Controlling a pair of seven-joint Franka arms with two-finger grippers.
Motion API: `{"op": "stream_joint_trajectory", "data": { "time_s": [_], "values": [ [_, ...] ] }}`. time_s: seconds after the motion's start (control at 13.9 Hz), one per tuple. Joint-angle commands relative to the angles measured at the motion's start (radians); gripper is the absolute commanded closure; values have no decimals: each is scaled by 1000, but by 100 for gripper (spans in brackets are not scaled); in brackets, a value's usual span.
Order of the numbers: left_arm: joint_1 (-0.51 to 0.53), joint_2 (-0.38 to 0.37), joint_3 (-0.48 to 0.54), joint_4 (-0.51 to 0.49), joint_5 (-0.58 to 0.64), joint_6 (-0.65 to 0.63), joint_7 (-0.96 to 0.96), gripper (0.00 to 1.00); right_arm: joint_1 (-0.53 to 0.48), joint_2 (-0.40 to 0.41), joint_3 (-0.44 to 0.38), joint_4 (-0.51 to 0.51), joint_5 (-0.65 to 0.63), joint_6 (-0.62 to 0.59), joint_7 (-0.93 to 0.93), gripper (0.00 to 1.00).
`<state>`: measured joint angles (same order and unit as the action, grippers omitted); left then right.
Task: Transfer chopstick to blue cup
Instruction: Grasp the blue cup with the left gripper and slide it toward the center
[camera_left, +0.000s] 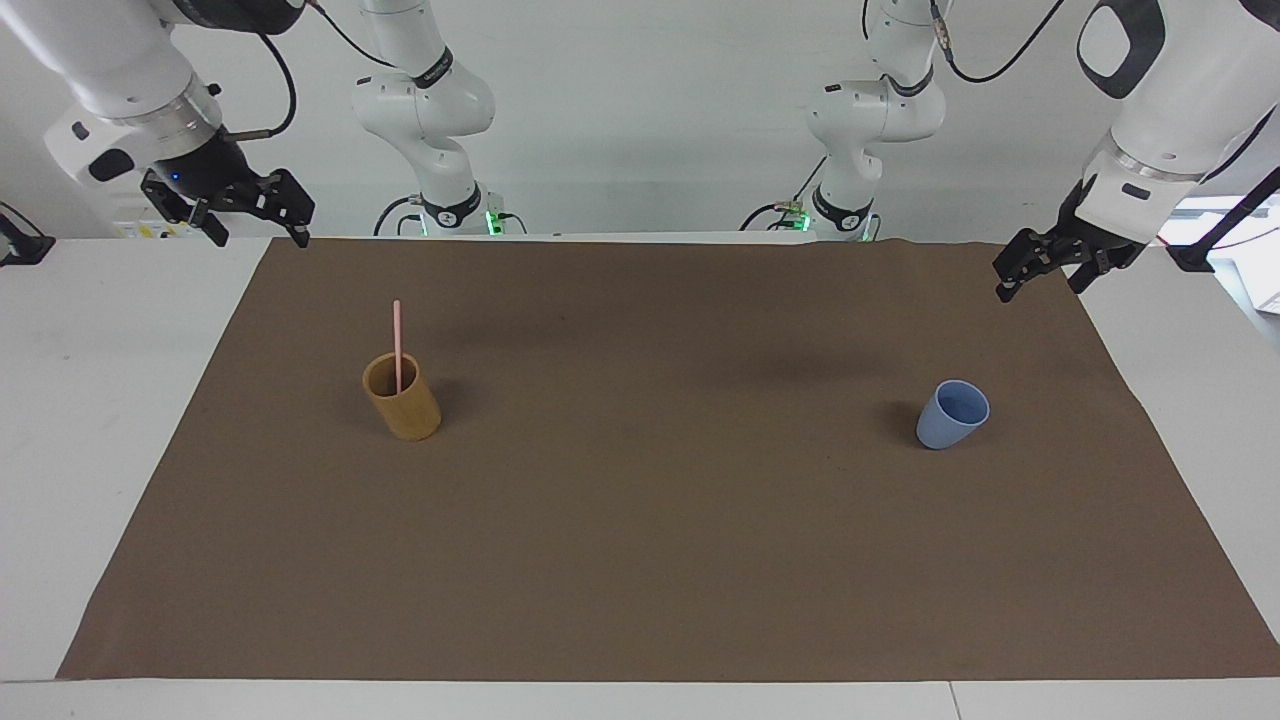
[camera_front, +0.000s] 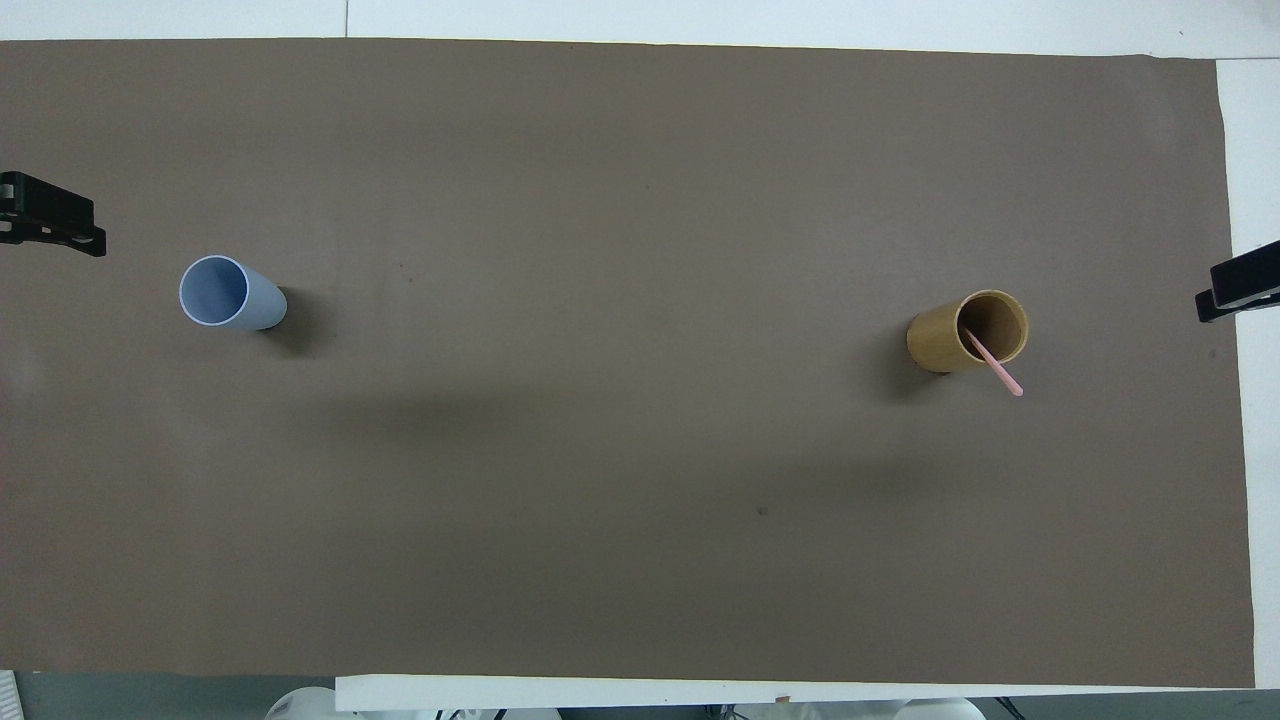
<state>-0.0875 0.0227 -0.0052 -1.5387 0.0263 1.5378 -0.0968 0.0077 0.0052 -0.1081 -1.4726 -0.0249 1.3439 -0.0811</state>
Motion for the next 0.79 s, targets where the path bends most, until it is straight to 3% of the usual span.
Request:
{"op": "stream_joint_trajectory", "data": {
  "time_s": [0.0, 0.14, 0.29, 0.58, 0.72],
  "values": [
    [-2, -29, 4, -37, 9, 18, -6, 0, -9, -25, 7, -29, 11, 3, -17, 0],
    [18, -61, 11, -108, 9, 66, -8, 0, -9, -25, 7, -29, 11, 3, -17, 0],
    [78, -140, 13, -350, 9, 313, -11, 0, -9, -25, 7, -29, 10, 3, -17, 0],
    [107, -122, 13, -598, 9, 568, -12, 0, -9, -25, 7, -29, 11, 3, -17, 0],
    [103, -86, 11, -630, 10, 663, -11, 0, -9, -25, 7, -29, 11, 3, -17, 0]
  ]
}}
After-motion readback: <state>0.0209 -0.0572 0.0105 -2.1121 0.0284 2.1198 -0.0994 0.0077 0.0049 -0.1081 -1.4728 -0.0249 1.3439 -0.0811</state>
